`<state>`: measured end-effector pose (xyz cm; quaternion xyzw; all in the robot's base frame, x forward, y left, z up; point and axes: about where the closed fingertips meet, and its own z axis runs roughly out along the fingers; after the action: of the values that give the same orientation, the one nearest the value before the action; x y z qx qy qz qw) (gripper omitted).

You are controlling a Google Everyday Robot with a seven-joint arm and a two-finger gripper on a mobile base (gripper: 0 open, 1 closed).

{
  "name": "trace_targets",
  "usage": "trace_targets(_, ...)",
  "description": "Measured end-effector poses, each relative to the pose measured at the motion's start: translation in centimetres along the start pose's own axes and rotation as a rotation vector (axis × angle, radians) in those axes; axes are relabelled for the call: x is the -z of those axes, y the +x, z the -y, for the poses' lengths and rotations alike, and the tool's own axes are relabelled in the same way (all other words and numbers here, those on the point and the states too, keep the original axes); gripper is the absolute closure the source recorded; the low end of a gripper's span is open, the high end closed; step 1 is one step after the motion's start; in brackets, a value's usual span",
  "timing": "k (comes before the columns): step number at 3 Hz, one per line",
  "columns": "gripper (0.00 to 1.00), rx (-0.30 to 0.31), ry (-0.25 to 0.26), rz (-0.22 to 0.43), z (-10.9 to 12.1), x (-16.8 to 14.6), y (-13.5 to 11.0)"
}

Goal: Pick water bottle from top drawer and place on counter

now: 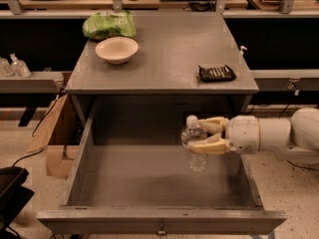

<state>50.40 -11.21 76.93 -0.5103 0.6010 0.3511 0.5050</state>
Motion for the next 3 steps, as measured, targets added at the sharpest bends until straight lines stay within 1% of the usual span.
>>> trace_targets(1,1.0,0.03,0.094,0.024,0.7,2.6,-7.0)
trace_targets(2,1.0,0.073,0.214,0.05,1.5,5.9,-14.6)
trace_targets(3,1.0,0.123,0.326,0.084,3.4,8.7,-21.4)
